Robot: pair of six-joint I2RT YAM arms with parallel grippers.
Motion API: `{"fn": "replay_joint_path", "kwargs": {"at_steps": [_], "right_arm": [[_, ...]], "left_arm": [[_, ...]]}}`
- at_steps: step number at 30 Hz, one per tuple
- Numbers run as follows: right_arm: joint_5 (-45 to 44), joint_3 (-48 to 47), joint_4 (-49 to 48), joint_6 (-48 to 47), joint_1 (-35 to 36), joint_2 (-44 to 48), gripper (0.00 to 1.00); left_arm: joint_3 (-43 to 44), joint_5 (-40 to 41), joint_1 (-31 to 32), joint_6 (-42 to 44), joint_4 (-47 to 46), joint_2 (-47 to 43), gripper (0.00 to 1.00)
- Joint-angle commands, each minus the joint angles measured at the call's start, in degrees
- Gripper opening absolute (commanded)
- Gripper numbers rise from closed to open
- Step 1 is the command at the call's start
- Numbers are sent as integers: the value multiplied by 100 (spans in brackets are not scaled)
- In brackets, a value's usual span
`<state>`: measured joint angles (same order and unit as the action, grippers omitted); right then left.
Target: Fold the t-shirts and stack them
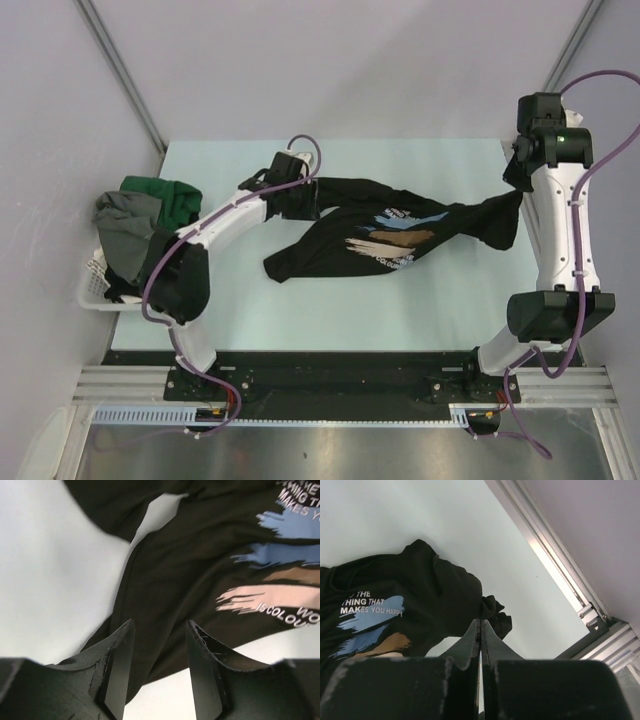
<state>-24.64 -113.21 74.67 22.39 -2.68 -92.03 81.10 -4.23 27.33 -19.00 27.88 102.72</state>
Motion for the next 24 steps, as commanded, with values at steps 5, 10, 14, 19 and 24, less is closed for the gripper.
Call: {"fn": "replay_joint_path", "kwargs": {"at_steps": [5, 10, 14, 19, 24], "right_arm": [[-349, -45, 777, 160, -75, 115, 0], [-59, 395, 610, 81, -93, 150, 0], [56, 694, 645, -6, -93, 54, 0], [82, 783, 399, -165, -136, -95, 0], [188, 388, 250, -209, -172, -394, 0]], "left_arm": [[1319, -157, 281, 20, -397, 845, 51], [2602, -201, 518, 2, -257, 1829, 51], [3376, -254, 633, -42, -81, 2428, 51], [2975, -175, 677, 28, 7, 2157, 51], [1630, 185, 668, 283, 147, 1314, 51]]}}
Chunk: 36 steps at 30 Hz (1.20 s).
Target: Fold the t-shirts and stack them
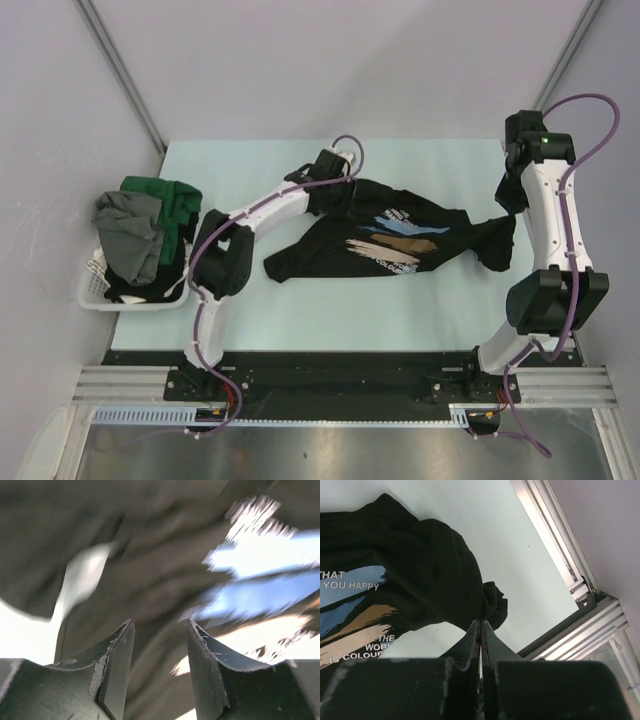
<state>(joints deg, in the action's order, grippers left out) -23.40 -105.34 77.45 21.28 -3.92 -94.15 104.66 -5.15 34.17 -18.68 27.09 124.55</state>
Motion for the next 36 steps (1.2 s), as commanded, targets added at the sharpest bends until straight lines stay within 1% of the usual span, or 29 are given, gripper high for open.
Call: {"fn": "replay_joint_path", "kwargs": {"at_steps": [1, 2, 5, 8, 11, 19, 24, 30, 36], "right_arm": [[107, -478, -63, -89, -47, -226, 0], [125, -514, -150, -97, -56, -270, 0], [283, -566, -309, -62, -56, -384, 0], [467, -558, -362, 34, -56, -464, 0], [591, -436, -432, 87, -56, -447, 0], [573, -189, -503, 52, -65, -236, 0], [564, -162, -503, -18, -91, -183, 0], [564, -180, -468, -53, -126, -200, 0], [608, -233, -441, -80, -144, -253, 0]], "left_arm": [[-911, 347, -16, 285, 279, -1202, 51], [-1287, 452, -25, 347, 392, -1362, 51], [-1929, 795, -25, 408, 647, -1932, 51], [-2413, 980, -16, 409, 876, -2337, 51], [-2713, 1261, -25, 400, 1008, -2479, 52], [-2899, 1718, -42, 216, 1316, -2243, 53], [-2960, 1693, -113, 75, 1299, -2084, 53], [-2943, 1613, -121, 40, 1264, -1908, 50], [-2925, 1719, -121, -4, 1237, -1777, 43]]}}
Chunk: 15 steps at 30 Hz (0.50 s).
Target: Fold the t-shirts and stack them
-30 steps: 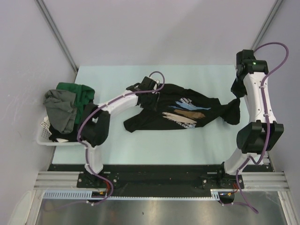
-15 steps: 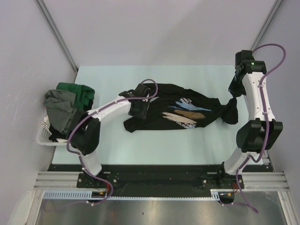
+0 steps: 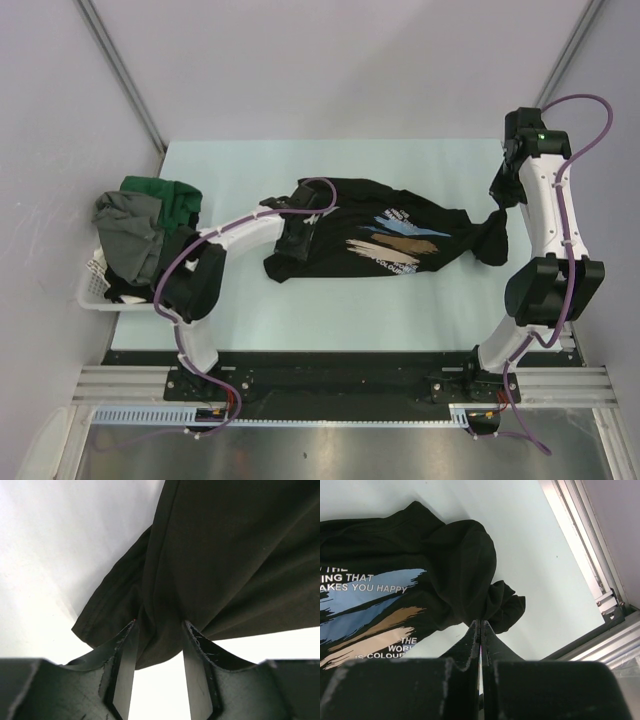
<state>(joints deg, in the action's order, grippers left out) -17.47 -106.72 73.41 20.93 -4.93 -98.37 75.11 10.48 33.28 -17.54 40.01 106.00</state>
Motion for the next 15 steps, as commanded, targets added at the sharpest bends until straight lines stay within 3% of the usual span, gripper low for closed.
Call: {"fn": "replay_joint_path", "kwargs": {"at_steps": [1, 6, 9, 10, 15], "right_arm": [[16, -104, -37, -54, -43, 160, 0], [42, -183, -11, -80, -43, 99, 0], [42, -201, -2, -80, -43, 81, 0], [51, -200, 16, -80, -43, 81, 0], [51, -244, -28, -89, -43, 46, 0]], "left_arm": [[47, 173, -32, -109, -55, 97, 42], [74, 182, -32, -118, -81, 193, 30], [118, 217, -49, -109, -64, 211, 14], [144, 261, -49, -101, -63, 202, 3], [381, 787, -146, 22, -90, -183, 0]]}}
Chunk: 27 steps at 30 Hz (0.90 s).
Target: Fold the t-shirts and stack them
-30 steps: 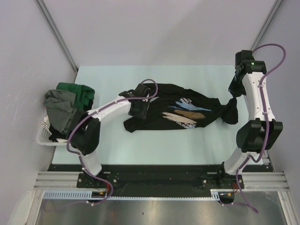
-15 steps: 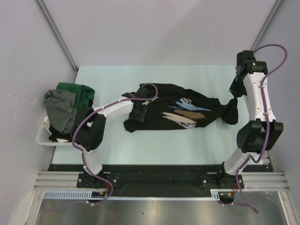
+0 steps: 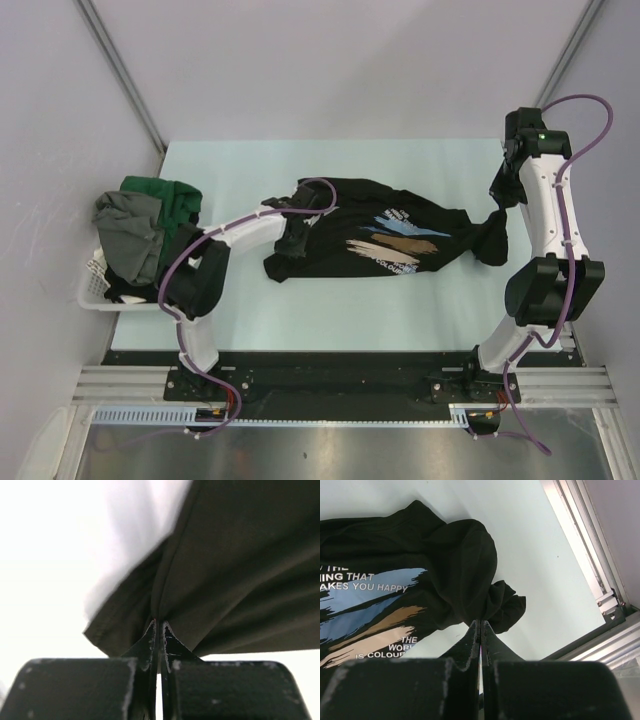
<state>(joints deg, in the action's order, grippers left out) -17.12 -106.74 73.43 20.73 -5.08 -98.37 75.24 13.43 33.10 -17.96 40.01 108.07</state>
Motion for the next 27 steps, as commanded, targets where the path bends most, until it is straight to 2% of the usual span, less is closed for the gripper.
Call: {"fn": "replay_joint_path", "kwargs": {"at_steps": [1, 9, 14, 20, 24, 27], "right_arm": [[25, -286, -30, -61, -28, 46, 0], [-28, -971, -346, -104, -19, -60, 0], [-247, -1769, -443, -140, -19, -419, 0], [-195, -2421, -610, -157, -19, -763, 0], [-81, -2737, -786, -157, -10, -824, 0], [-98, -2922, -865, -131, 33, -763, 0]], "left_arm": [[421, 537, -146, 90, -98, -462, 0], [1466, 959, -541, 433, -46, -902, 0], [2055, 1197, -901, 608, -124, -990, 0], [2617, 1109, -1367, 758, -55, -709, 0], [3153, 1118, -1456, 838, 7, -664, 0], [3225, 1118, -1456, 838, -116, -857, 0]]}}
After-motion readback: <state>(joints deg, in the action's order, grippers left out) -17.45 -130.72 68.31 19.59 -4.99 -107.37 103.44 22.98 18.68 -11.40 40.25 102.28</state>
